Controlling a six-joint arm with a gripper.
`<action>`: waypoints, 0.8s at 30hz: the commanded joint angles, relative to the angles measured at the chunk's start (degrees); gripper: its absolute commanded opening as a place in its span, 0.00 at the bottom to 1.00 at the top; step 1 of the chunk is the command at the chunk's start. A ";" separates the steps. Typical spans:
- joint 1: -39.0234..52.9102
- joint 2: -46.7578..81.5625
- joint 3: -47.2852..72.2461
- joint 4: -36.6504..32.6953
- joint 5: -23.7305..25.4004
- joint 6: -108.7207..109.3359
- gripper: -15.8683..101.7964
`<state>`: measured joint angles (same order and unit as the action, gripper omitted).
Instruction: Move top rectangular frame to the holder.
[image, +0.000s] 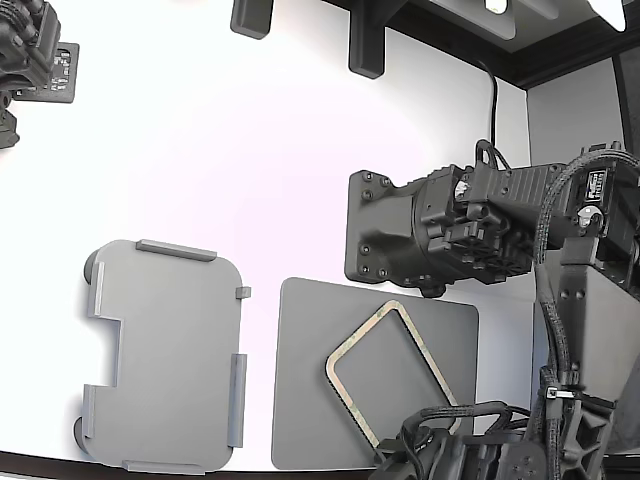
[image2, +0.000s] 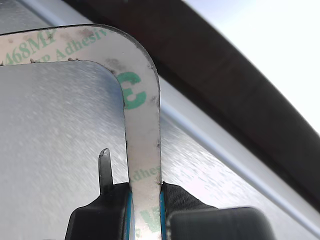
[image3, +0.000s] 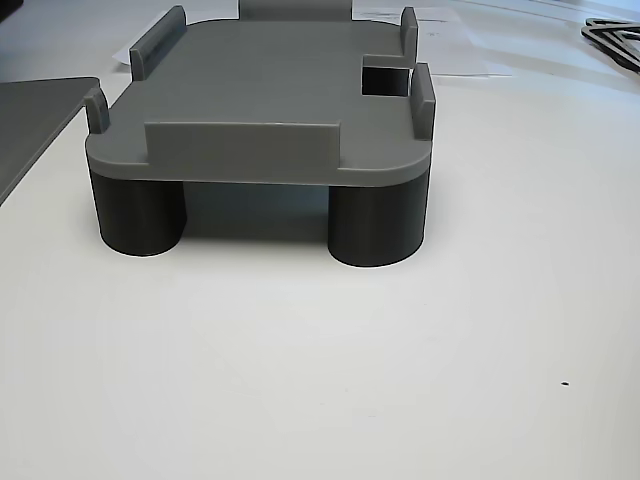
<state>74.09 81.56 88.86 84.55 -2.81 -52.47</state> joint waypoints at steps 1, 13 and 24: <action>-2.72 1.14 -7.03 3.08 0.35 0.18 0.04; -11.87 -2.29 -31.73 7.73 11.78 8.00 0.04; -22.85 -3.16 -44.30 -1.41 11.69 16.00 0.04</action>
<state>53.96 76.20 46.14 85.96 9.49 -37.18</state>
